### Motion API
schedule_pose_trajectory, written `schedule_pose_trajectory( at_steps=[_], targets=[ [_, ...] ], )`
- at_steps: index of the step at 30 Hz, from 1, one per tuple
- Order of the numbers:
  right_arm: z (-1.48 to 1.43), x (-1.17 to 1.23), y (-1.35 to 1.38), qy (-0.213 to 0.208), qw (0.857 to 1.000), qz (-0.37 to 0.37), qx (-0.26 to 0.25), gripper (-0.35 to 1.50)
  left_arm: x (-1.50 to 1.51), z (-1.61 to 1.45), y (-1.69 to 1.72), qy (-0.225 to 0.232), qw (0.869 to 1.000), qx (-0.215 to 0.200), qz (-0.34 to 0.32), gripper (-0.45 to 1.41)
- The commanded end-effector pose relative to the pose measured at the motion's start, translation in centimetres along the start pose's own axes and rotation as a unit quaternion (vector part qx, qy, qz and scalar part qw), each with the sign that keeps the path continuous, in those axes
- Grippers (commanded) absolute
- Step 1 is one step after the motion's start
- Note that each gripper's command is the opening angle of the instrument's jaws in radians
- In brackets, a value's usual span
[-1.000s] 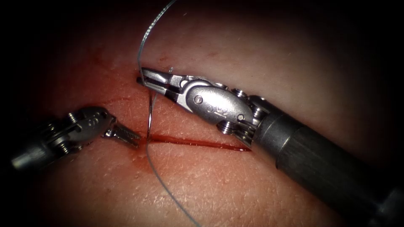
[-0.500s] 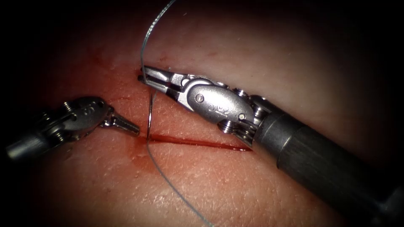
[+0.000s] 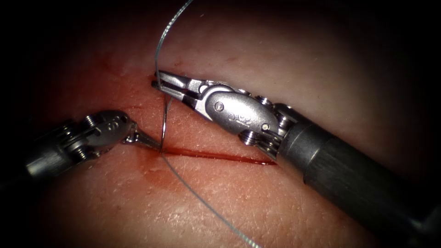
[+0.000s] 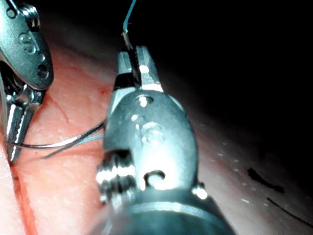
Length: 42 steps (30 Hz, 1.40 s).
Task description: Wound Closure
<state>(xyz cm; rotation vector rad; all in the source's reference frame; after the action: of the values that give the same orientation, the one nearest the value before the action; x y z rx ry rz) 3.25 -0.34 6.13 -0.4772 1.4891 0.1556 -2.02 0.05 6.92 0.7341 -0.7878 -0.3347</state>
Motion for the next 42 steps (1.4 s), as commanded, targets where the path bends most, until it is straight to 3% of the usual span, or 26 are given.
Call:
schedule_pose_trajectory(
  at_steps=[1,24,37,42],
  targets=[
    [0.09,0.05,0.11,0.003,1.000,-0.006,-0.002,-0.35,-0.06,-0.05,-0.02,0.001,1.000,0.006,0.005,-0.45],
    [0.23,-0.06,-0.05,-0.014,0.997,-0.074,0.033,-0.35,-0.14,-0.14,-0.15,-0.010,1.000,0.018,0.002,-0.45],
    [0.14,-0.07,-0.04,0.000,0.991,-0.078,0.113,-0.35,-0.14,-0.14,-0.15,-0.010,1.000,0.018,0.002,-0.45],
    [0.15,-0.05,-0.08,0.003,0.988,-0.099,0.115,-0.35,-0.14,-0.14,-0.15,-0.010,1.000,0.018,0.002,-0.45]
  ],
)
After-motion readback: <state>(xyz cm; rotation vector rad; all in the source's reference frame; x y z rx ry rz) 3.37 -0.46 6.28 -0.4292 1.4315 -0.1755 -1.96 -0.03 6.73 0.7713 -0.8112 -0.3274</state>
